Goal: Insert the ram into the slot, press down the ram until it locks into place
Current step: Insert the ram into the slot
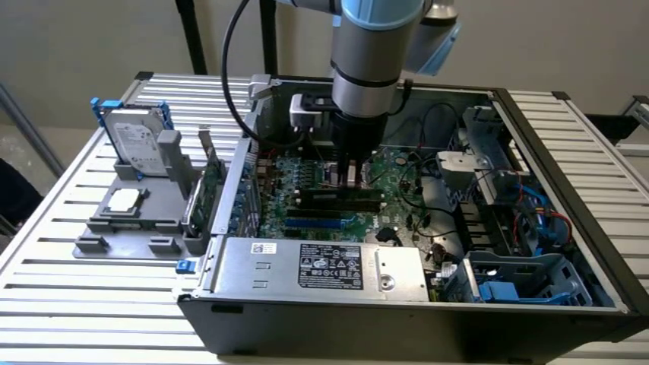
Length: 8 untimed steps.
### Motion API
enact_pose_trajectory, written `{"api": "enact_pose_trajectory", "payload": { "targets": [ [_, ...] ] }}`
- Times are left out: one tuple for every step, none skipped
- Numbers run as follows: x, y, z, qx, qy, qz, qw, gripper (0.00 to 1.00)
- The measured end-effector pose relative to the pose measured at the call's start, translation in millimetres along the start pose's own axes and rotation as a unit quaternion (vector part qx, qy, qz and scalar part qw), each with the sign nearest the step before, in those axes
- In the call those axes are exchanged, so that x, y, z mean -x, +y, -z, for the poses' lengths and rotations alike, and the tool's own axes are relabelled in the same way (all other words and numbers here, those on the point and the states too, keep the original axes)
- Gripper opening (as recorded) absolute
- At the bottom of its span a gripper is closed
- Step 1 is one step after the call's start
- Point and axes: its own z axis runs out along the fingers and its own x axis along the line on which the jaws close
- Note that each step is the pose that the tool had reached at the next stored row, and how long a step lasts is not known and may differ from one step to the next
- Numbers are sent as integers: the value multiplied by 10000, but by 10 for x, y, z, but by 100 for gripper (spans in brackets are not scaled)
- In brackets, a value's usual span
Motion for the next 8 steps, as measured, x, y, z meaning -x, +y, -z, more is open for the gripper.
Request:
{"api": "enact_pose_trajectory", "payload": {
  "targets": [
    [0, -1, 5, 0, 0, 1, 10000, 14],
    [1, -2, 5, 3, 0, 1, 10000, 14],
    [1, -4, 6, 13, 1, 2, 10000, 14],
    [1, -6, 6, 33, 4, 2, 10000, 14],
    [1, -9, 6, 68, 8, 1, 10000, 14],
    [2, -13, 6, 115, 12, 1, 9999, 14],
    [2, -17, 6, 149, 16, 1, 9999, 14],
    [2, -22, 7, 156, 18, 1, 9999, 14]
  ]
}}
